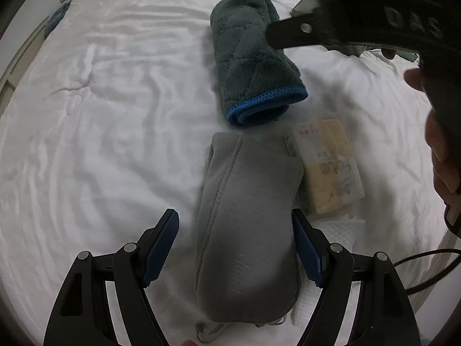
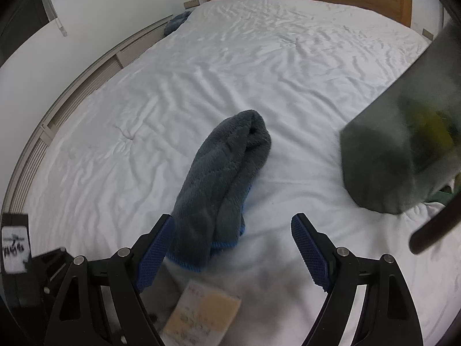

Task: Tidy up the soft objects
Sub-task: 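Lower the right tool onto the dark grey towel and close on it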

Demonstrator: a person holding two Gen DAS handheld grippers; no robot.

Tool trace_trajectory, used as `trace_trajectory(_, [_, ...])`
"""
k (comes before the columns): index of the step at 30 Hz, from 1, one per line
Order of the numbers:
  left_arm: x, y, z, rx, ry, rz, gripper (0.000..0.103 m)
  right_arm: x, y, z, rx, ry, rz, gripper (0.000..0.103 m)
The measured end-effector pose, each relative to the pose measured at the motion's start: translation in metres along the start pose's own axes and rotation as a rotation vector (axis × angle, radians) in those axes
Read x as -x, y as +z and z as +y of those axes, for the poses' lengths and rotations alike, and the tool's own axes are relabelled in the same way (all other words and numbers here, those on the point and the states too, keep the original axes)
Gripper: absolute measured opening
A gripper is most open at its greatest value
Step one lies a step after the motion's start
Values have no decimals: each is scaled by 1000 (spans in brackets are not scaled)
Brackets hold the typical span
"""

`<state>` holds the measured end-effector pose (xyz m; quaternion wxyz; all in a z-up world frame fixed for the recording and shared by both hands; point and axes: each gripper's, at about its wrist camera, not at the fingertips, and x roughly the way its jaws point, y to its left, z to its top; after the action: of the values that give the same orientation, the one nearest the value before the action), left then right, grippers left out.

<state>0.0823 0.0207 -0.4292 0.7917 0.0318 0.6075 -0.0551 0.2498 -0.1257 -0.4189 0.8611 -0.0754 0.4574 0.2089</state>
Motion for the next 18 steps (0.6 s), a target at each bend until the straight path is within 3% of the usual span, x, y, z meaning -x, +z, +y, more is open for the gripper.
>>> trace_trajectory(18, [-26,2,13,-13,-25,23,73,-61,26,-5,-45,44,52,83])
